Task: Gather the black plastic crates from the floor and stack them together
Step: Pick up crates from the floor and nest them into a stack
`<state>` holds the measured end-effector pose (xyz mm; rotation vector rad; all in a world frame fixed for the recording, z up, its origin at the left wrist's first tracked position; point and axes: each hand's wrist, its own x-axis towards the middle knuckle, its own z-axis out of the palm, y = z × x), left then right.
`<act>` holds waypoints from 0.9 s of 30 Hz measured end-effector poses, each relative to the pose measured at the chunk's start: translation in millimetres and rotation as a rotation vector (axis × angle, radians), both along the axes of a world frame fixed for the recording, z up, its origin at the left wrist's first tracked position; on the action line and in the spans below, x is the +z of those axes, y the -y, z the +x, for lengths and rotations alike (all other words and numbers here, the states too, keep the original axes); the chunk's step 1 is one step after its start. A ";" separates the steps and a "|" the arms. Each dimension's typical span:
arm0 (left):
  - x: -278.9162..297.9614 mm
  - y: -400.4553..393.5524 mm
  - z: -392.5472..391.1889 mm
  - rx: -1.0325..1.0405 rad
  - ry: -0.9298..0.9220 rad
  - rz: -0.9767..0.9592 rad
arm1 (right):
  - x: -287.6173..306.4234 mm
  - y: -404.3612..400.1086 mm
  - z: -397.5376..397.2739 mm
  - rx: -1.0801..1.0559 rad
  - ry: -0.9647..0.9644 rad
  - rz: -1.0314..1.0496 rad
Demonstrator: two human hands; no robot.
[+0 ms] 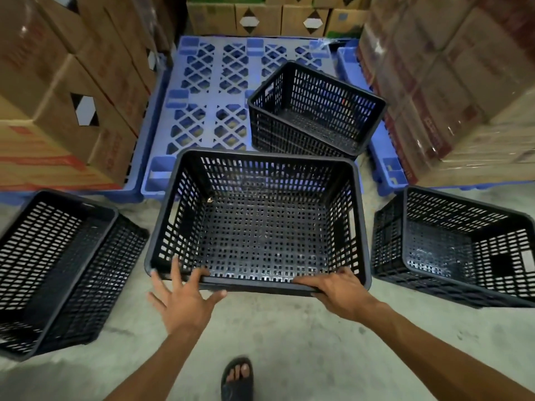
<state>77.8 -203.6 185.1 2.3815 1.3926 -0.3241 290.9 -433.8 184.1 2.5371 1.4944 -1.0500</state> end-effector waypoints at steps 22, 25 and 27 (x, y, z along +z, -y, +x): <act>-16.3 -60.2 4.1 -0.474 -0.096 -0.219 | -9.9 -17.0 25.1 -0.018 0.112 -0.103; -17.9 -60.5 1.5 -0.493 -0.085 -0.236 | -0.6 -26.9 34.6 -0.363 0.129 0.151; -19.8 -60.1 0.8 -0.499 -0.090 -0.196 | 0.5 -22.5 49.0 -0.672 0.332 0.177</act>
